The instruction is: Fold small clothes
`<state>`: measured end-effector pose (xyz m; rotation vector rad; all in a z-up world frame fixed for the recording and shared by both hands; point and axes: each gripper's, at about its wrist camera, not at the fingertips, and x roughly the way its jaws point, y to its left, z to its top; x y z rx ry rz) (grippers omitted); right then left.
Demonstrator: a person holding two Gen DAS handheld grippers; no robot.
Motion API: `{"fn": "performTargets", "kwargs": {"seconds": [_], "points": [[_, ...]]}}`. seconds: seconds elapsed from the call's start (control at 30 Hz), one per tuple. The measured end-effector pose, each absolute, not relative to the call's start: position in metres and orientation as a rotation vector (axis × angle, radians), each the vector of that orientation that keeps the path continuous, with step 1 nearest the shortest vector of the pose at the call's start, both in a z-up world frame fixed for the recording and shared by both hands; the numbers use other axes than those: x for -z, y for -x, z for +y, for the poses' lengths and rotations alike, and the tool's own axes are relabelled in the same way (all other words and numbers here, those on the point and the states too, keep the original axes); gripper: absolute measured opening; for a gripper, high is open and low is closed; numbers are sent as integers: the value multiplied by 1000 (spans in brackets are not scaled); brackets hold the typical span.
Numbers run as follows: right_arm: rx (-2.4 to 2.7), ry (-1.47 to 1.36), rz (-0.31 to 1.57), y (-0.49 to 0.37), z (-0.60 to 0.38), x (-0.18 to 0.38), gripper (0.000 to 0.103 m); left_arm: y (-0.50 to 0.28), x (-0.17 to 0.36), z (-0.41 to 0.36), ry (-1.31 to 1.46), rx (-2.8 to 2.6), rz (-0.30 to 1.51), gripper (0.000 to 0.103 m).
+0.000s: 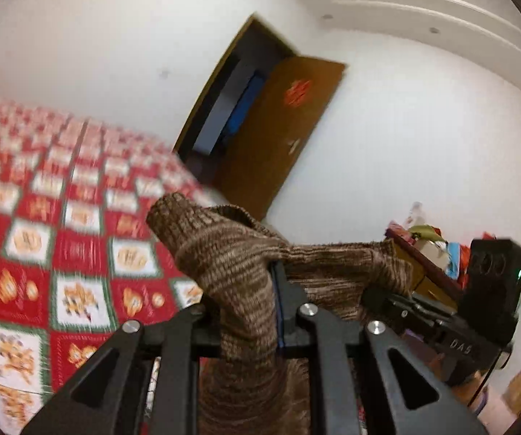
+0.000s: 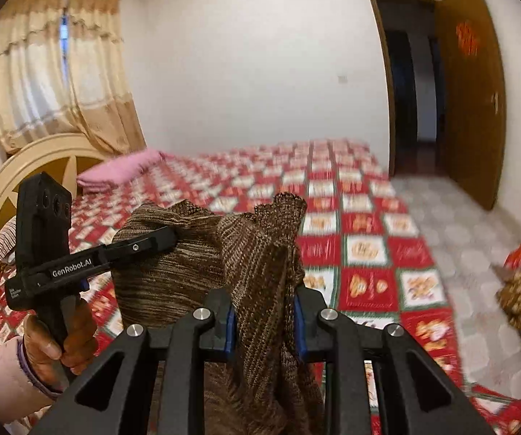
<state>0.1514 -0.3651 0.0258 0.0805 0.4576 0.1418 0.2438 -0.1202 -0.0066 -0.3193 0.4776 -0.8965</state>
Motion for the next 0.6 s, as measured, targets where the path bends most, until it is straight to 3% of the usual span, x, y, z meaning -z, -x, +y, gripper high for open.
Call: {"fn": "performTargets", "kwargs": {"seconds": [0.33,0.6], "points": [[-114,-60,293,-14,-339,-116,24,-133,-85,-99,216,999,308,15],[-104,-124,293,83,-334,-126,24,-76,-87,-98,209,1068,365,15]]}}
